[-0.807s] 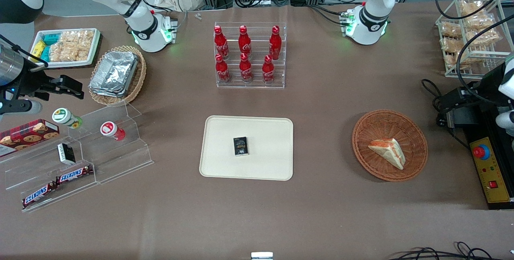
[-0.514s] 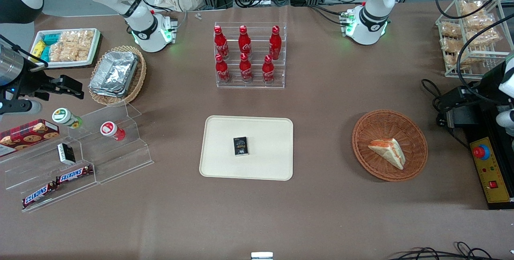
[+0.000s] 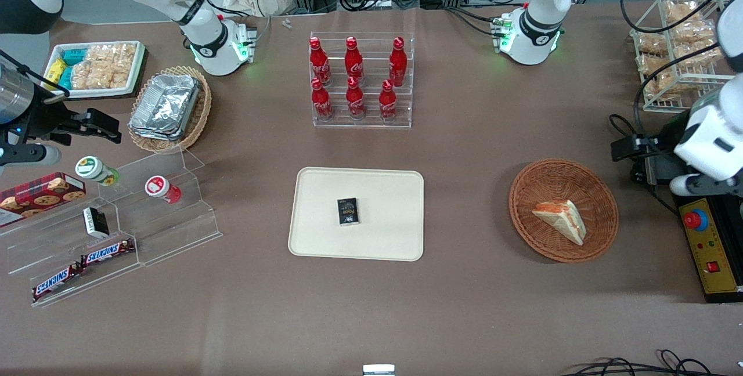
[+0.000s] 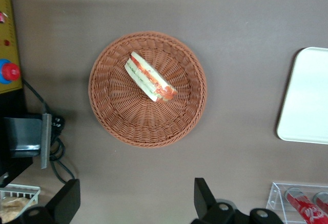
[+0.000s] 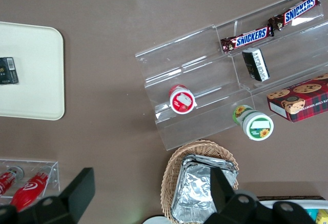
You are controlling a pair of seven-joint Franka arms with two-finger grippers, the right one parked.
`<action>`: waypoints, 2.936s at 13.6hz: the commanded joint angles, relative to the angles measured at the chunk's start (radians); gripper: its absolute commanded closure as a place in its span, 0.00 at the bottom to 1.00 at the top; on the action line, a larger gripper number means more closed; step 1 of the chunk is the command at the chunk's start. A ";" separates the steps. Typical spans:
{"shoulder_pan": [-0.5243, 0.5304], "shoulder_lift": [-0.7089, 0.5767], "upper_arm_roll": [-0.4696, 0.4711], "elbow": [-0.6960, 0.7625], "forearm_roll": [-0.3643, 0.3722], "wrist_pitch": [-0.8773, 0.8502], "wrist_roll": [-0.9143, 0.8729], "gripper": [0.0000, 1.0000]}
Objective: Place sandwich from basket to tray
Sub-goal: 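Lower the open left gripper onto the wrapped sandwich in the basket, then close the left gripper on the sandwich's crust edge, then lift the sandwich and carry it toward the cream tray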
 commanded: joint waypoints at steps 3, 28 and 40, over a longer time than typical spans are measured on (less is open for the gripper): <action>0.002 -0.082 0.004 -0.316 0.003 0.300 -0.186 0.01; 0.011 0.229 0.047 -0.465 0.069 0.803 -0.690 0.55; -0.002 0.140 -0.004 0.111 0.052 -0.072 -0.497 0.91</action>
